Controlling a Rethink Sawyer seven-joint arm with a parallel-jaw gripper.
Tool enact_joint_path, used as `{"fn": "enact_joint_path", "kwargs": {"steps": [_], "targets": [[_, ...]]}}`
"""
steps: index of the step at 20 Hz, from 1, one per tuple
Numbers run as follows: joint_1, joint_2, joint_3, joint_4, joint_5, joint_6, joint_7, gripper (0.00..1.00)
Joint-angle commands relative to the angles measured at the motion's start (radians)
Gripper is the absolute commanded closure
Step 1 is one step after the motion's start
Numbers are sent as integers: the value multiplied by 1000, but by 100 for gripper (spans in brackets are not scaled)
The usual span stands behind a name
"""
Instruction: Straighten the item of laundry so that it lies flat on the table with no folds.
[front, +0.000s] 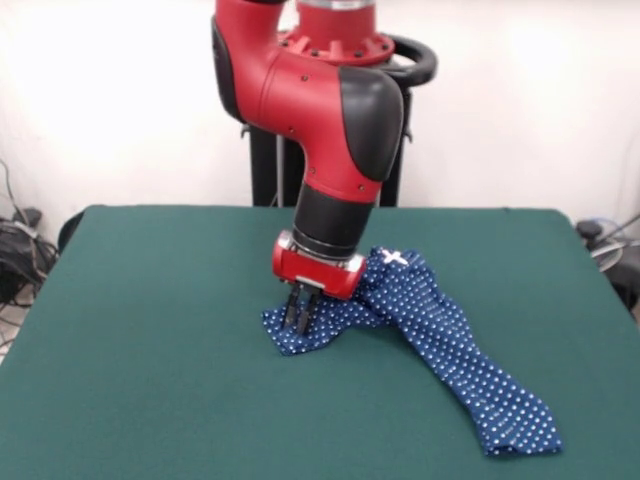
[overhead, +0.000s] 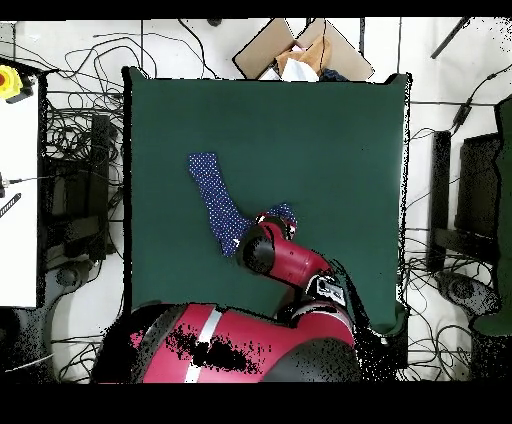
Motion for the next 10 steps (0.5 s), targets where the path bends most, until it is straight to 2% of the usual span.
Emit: {"fn": "enact_joint_path", "kwargs": {"steps": [1,4,10], "targets": [[44,74,52,-224,-55,-10,41,100],[34,66,69,-226,-74,10,59,100],[58,64,42,-266,-95,20,60,100]]}}
